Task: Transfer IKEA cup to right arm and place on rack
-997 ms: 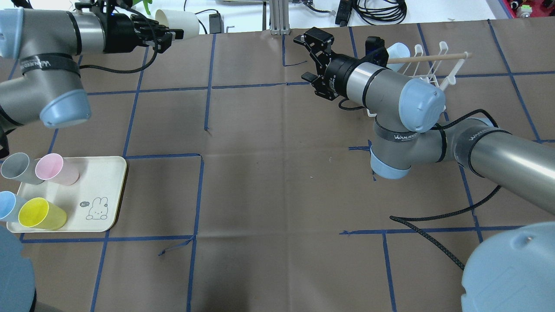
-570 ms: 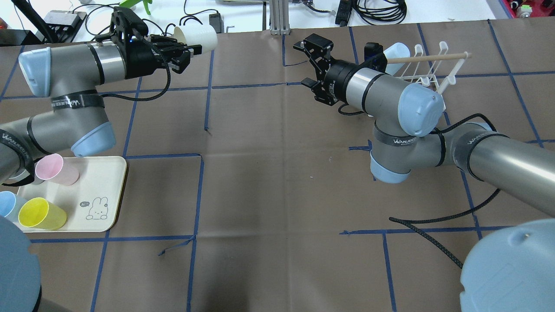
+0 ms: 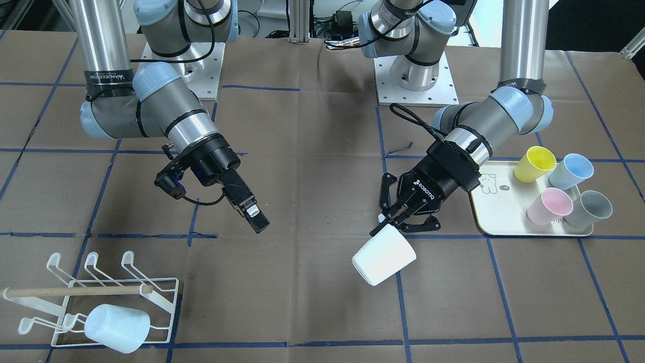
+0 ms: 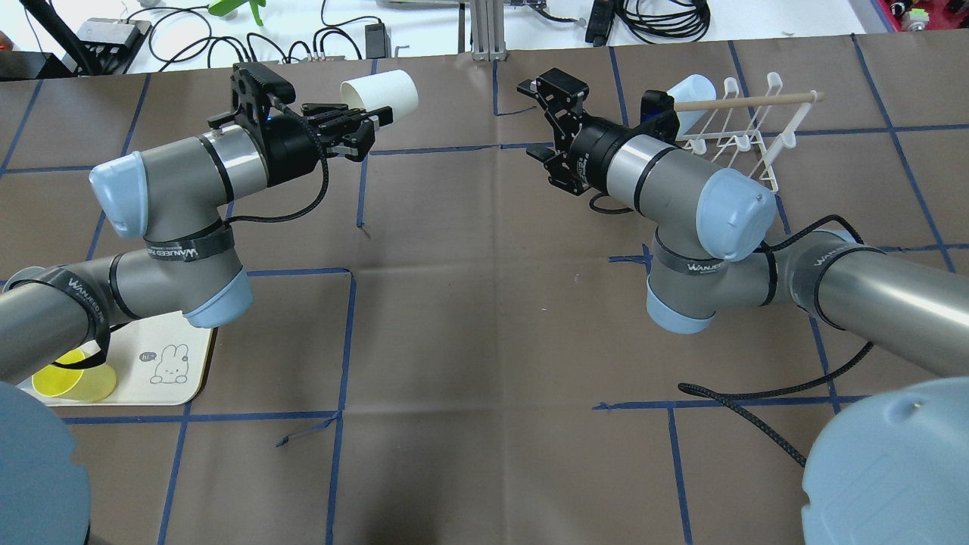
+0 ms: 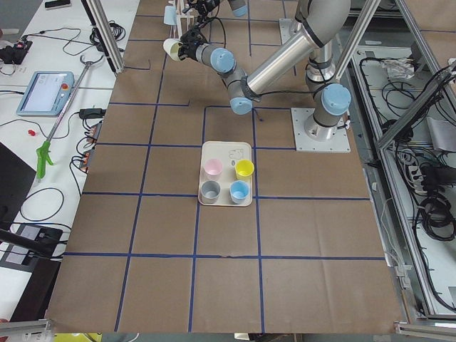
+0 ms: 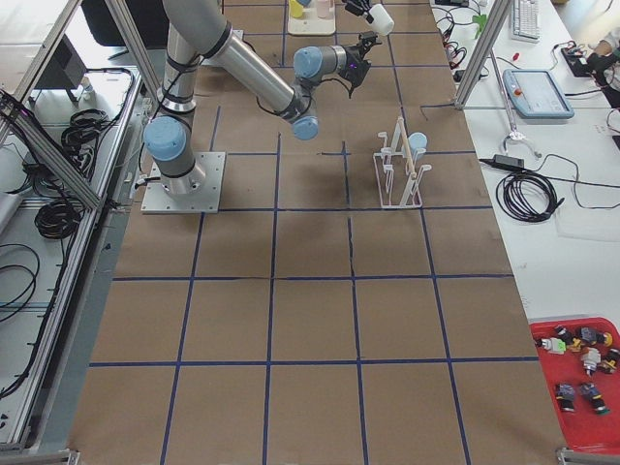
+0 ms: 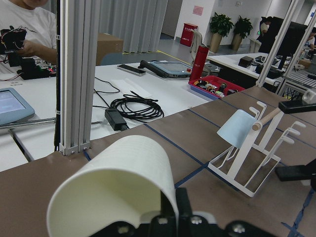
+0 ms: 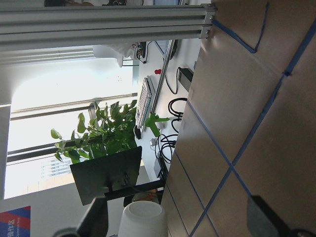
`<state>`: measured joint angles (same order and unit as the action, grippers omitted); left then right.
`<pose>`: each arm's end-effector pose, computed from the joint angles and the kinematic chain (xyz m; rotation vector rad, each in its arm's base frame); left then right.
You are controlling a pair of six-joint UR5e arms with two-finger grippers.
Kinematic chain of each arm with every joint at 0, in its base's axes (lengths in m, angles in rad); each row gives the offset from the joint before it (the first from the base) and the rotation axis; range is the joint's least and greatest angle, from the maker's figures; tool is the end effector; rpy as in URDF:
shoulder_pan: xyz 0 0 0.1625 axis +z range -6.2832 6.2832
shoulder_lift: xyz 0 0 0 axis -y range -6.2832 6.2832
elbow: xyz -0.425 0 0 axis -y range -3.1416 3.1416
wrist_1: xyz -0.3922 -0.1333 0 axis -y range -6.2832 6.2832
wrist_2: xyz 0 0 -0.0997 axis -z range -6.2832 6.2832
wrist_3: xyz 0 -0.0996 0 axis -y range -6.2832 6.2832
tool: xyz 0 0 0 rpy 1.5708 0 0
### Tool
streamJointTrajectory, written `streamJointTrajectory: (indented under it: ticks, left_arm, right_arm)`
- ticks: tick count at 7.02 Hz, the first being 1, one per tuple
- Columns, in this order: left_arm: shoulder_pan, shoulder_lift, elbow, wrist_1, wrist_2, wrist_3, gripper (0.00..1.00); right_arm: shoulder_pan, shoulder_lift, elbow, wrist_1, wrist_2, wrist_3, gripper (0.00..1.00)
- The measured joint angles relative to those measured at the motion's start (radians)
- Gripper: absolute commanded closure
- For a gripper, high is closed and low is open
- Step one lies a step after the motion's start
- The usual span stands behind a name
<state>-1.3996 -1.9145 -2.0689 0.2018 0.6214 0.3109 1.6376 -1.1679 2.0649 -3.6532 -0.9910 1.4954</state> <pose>-0.1242 -0.5396 0.3155 -0.6900 -2.0653 1.2869 0.2226 -0.5123 0.3080 0.9488 1.6724 -0.5057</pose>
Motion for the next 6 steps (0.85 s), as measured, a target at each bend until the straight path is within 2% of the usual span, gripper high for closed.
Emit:
streamJointTrajectory:
  ticks: [3, 6]
  left_arm:
    - [-0.124, -0.008, 0.003, 0.020, 0.143, -0.020, 1.00]
    - [-0.169, -0.041, 0.004, 0.068, 0.162, -0.063, 1.00]
  right_arm:
    - [0.002, 0.022, 0.015, -0.086, -0.056, 0.042, 0.00]
    - [0.002, 0.050, 0.023, -0.146, -0.076, 0.039, 0.00]
